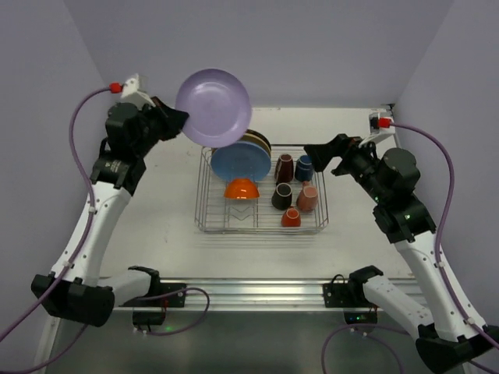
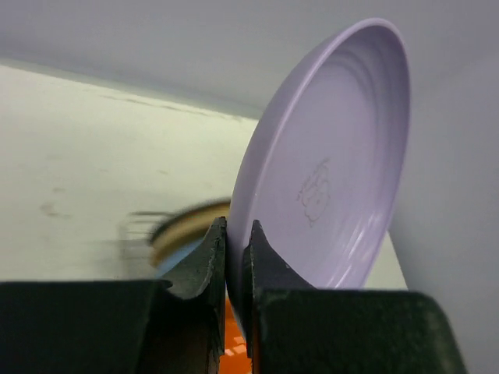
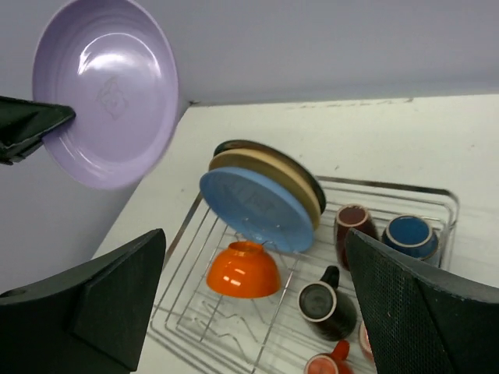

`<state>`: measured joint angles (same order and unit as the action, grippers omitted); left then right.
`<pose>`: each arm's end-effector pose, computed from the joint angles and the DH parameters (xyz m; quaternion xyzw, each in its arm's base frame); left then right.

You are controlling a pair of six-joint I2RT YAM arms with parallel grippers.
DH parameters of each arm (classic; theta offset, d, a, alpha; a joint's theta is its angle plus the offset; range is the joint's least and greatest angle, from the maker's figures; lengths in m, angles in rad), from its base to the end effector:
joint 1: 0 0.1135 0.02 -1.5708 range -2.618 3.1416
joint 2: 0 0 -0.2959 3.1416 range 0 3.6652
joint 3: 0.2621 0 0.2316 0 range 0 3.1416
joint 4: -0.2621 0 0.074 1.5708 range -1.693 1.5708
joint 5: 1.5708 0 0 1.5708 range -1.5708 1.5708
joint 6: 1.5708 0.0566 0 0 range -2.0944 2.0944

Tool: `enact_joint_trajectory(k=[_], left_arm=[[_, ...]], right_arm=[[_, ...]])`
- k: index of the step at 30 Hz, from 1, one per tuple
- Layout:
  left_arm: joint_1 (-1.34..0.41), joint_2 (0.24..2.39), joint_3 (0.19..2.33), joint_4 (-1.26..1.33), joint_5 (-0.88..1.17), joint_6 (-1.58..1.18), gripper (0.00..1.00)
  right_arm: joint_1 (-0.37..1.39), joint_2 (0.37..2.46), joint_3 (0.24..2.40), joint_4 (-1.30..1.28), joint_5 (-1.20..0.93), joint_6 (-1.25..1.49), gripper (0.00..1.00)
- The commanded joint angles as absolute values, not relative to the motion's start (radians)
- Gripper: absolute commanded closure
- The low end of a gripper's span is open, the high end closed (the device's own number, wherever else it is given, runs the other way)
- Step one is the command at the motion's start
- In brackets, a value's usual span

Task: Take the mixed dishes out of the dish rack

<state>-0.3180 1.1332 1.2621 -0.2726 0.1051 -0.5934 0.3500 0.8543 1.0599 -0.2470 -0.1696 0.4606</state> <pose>0.2239 -0.0800 0.4511 -0.0696 0.7526 -0.3233 0.5694 0.1490 0.0645 0.4357 -0.0188 0.7211 0.3282 0.6098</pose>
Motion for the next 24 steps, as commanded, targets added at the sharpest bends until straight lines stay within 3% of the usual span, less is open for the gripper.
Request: enact_joint_trajectory(k=[1, 3, 9, 16, 24], left_arm=[[-0.014, 1.222, 1.293, -0.353, 0.126, -0.728, 1.00], [0.142, 1.242, 1.237, -0.281, 0.155, -0.809, 1.00], [0.299, 1.431, 1.103, -0.169, 0.130, -0.891, 1.00], [0.322, 1.652, 1.022, -0.022, 0.121, -0.893, 1.00], [0.328, 1.736, 0.979, 0.077, 0.065, -0.914, 1.00]], right_arm=[[0.342, 0.813, 1.031, -0.219, -0.008, 0.431, 0.01], [0.339, 0.808, 1.022, -0.219, -0.009, 0.426, 0.01], [0.339, 0.819, 0.988, -0.215, -0.063, 0.428, 0.01], [0.339, 0.828, 0.966, -0.180, -0.149, 0.416, 0.01], [0.341, 0.894, 0.974, -0.137, -0.245, 0.431, 0.01]])
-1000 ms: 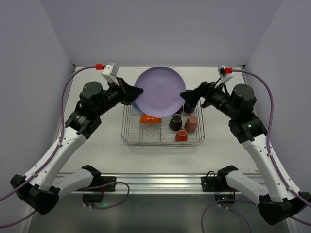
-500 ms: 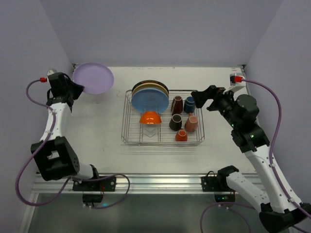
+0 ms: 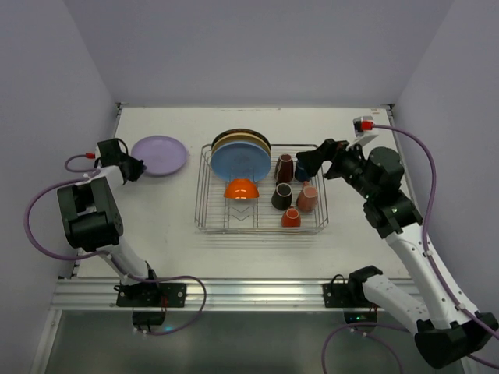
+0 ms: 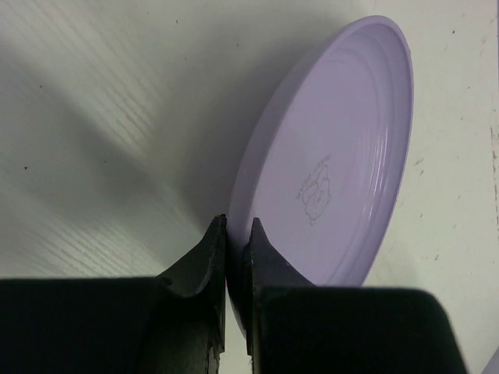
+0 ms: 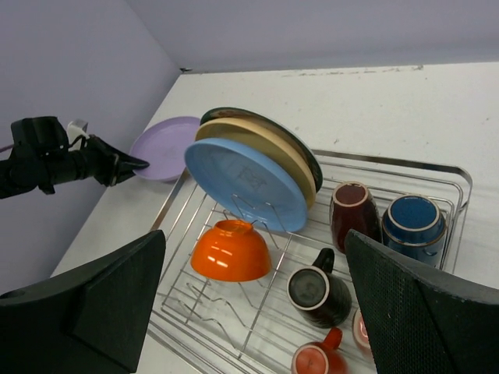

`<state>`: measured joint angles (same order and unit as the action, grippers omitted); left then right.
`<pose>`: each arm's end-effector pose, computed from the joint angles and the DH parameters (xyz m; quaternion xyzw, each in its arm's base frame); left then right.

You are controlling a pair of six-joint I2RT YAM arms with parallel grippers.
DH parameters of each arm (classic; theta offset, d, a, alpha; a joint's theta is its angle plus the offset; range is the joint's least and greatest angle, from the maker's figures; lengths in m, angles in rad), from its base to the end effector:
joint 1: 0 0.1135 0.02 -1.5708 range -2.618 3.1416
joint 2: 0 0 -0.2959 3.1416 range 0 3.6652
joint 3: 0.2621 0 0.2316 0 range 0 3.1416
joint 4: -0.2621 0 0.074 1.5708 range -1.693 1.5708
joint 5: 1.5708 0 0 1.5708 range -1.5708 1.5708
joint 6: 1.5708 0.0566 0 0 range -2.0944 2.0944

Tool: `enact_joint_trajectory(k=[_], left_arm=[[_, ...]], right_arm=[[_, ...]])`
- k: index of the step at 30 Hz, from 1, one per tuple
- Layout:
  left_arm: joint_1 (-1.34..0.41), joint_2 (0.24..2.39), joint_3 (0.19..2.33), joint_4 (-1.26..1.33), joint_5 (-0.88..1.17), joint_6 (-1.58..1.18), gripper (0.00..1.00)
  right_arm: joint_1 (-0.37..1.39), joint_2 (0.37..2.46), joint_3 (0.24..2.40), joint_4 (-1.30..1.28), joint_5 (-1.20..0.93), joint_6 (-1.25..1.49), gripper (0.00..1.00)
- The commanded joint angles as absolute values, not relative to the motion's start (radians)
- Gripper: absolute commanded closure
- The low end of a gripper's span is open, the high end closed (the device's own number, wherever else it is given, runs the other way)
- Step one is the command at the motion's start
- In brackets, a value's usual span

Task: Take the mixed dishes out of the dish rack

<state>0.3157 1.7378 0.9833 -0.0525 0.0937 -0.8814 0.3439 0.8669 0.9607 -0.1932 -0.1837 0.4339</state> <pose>0.3471 0.1078 0.2017 -0.5079 0.7756 -0.1456 0.3454 0.1609 0.0686 0.4069 -0.0283 0.7403 0.3163 0.5926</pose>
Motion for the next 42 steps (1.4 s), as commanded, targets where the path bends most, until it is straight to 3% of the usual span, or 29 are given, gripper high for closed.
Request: enact_joint_trajectory(k=[1, 4, 5, 7, 10, 11, 12, 17, 20, 27, 33, 42], left_arm=[[0.327, 1.733, 0.970, 0.080, 0.045, -0.916, 1.00], [0.327, 1.712, 0.953, 0.080, 0.006, -0.920, 0.77], [0.328, 1.704, 0.950, 0.081, 0.006, -0.923, 0.56], [0.328, 1.684, 0.946, 0.077, 0.005, -0.931, 0.30], [0.328, 1.657, 0.953, 0.054, 0.006, -0.931, 0.20], [0.327, 1.652, 0.969, 0.042, 0.008, -0.928, 0.07], [0.327, 1.640, 0.980, 0.023, 0.011, -0.927, 0.02], [0.327, 1.533, 1.025, -0.164, 0.006, -0.916, 0.00], [0.327, 1.392, 1.012, -0.227, -0.029, -0.907, 0.00], [0.284, 1.073, 1.000, -0.262, 0.067, -0.769, 0.00], [0.268, 1.000, 1.020, -0.350, 0.224, -0.589, 0.00], [0.109, 0.997, 0.960, -0.373, 0.164, -0.436, 0.00]], right_arm=[[0.341, 0.902, 0.977, -0.138, -0.250, 0.428, 0.01], [0.339, 0.920, 0.985, -0.133, -0.262, 0.410, 0.01], [0.339, 0.933, 0.988, -0.132, -0.262, 0.408, 0.01], [0.339, 0.948, 0.992, -0.127, -0.259, 0.407, 0.01], [0.339, 0.995, 1.012, -0.114, -0.304, 0.391, 0.01], [0.339, 1.011, 1.028, -0.112, -0.320, 0.388, 0.01], [0.339, 1.041, 1.040, -0.110, -0.334, 0.379, 0.01], [0.345, 1.158, 1.167, -0.143, -0.429, 0.295, 0.01], [0.406, 1.245, 1.250, -0.231, -0.332, 0.168, 0.03], [0.571, 1.440, 1.503, -0.390, -0.195, -0.187, 0.22], [0.617, 1.572, 1.629, -0.491, -0.153, -0.354, 0.31], [0.673, 1.756, 1.792, -0.661, -0.080, -0.517, 0.47]])
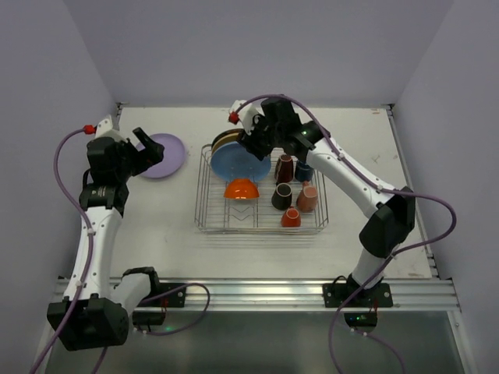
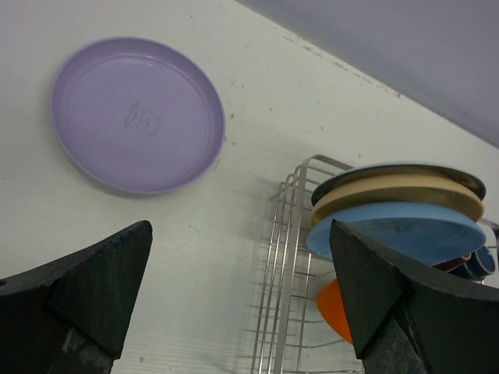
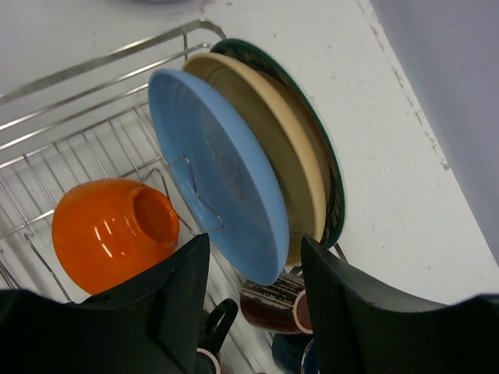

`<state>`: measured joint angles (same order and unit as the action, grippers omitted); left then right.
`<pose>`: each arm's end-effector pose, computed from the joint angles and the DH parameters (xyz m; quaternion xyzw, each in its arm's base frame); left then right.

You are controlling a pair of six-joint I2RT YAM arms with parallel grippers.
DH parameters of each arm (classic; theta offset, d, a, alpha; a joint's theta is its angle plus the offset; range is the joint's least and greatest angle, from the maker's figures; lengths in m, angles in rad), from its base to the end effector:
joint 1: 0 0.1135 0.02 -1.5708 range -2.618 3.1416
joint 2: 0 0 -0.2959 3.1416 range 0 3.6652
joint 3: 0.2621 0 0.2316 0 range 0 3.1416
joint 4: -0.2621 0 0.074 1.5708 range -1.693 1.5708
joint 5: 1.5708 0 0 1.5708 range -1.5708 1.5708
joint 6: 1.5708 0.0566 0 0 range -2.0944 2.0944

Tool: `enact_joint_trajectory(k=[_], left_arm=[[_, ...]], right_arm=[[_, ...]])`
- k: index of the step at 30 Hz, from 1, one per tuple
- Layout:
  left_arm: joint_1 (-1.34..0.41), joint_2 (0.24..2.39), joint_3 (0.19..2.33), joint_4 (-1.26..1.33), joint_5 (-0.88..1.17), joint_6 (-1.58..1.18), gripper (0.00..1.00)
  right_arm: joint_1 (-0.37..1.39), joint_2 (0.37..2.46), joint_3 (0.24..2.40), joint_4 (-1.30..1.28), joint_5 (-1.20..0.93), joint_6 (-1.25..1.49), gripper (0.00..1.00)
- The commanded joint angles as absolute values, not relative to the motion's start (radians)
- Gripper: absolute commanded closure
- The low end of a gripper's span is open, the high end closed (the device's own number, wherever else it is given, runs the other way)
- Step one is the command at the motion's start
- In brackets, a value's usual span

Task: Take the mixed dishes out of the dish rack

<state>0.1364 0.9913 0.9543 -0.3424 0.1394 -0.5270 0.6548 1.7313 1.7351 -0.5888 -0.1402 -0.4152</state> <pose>0.2037 0.0200 0.3646 -0.2320 0.7935 -0.1652 0.5379 0.3118 0.2494 0.3946 -0.4766 0.7391 0.1177 0.4613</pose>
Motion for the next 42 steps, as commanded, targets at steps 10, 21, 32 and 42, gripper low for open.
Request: enact_joint_trajectory(k=[10, 21, 32, 42], left_arm=[[-0.060, 0.907, 0.950, -0.416, -0.132, -0.362, 0.00], [-0.071, 0.911, 0.923, -0.402, -0.146, -0.348, 0.00], [-0.083, 0.902, 0.913, -0.393, -0.150, -0.342, 0.00], [-0.087, 0.896, 0.907, -0.391, -0.149, -0.339, 0.00]], right_arm=[[0.681, 1.855, 1.831, -0.640, -0.051, -0.575, 0.55], [0.692, 1.893, 1.818, -0.586, -0.091, -0.630, 0.64], [0.693, 1.910, 1.729, -0.408, -0.089, -0.676, 0.69], [0.703, 1.798, 1.510, -0.161, -0.103, -0.773, 0.92]])
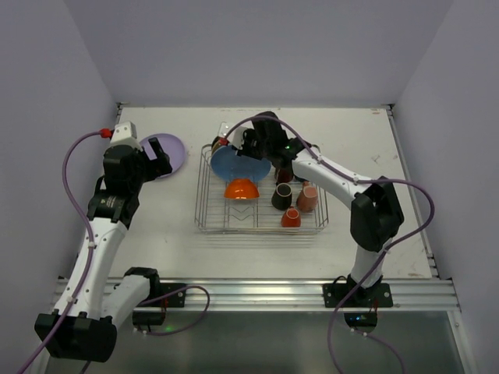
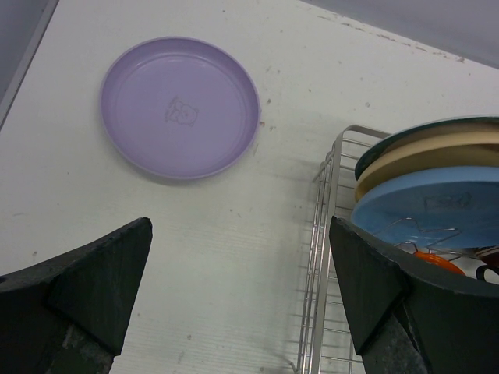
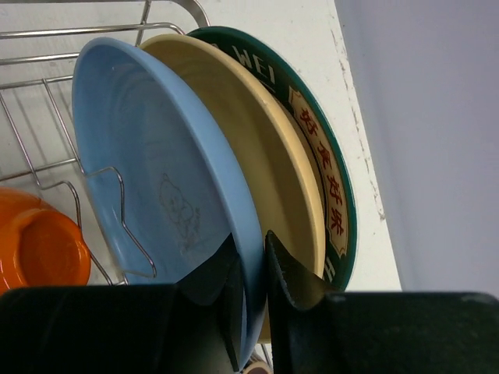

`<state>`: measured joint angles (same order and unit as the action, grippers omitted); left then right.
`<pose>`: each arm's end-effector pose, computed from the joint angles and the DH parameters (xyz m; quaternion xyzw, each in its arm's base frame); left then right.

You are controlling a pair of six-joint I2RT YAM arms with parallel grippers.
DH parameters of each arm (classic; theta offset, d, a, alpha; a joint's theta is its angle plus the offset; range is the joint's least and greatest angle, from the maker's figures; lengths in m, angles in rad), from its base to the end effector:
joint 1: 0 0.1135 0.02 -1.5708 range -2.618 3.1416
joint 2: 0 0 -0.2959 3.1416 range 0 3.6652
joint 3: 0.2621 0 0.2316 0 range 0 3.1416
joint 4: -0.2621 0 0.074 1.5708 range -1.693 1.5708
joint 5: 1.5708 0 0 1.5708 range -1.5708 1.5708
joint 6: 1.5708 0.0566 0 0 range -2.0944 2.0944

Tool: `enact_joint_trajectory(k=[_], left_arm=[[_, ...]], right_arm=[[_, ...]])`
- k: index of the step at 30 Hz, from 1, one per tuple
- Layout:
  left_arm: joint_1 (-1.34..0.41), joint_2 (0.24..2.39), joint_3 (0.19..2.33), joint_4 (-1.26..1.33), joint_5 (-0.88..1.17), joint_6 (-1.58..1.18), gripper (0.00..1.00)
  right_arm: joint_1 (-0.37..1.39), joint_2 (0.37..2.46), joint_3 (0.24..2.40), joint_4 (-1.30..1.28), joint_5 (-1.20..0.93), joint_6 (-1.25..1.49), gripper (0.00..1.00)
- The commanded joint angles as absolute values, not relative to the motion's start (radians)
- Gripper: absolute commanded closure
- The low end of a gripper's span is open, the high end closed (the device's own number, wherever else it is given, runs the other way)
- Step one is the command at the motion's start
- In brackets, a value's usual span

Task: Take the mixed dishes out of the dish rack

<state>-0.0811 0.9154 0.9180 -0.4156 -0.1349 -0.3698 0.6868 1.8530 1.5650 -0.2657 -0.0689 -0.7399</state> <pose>0.1824 -0.0072 0.3565 -0.1566 0.8212 -0.0670 0.5447 0.3416 0.2851 0.3231 -0.5839 0.6491 0.0172 0.4872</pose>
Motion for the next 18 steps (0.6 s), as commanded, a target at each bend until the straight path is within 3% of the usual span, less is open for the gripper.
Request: enact_joint_trajectory(k=[1, 6, 18], left_arm=[[-0.087, 0.891, 0.902, -0.391, -0.150, -0.339, 0.00], [-0.087, 0.887, 0.903, -0.393, -0.161, -0.342, 0.00], [-0.089, 0.874, 0.917, -0.411, -0.195, -0.354, 0.00]], right_arm=[[0.704, 1.793, 1.506, -0.155, -0.101, -0.782, 0.93], [0.709, 1.764, 1.497, -0.153, -0.127, -0.801, 1.00], [0.716, 1.672, 1.448, -0.109, -0.143, -0.831, 1.00]])
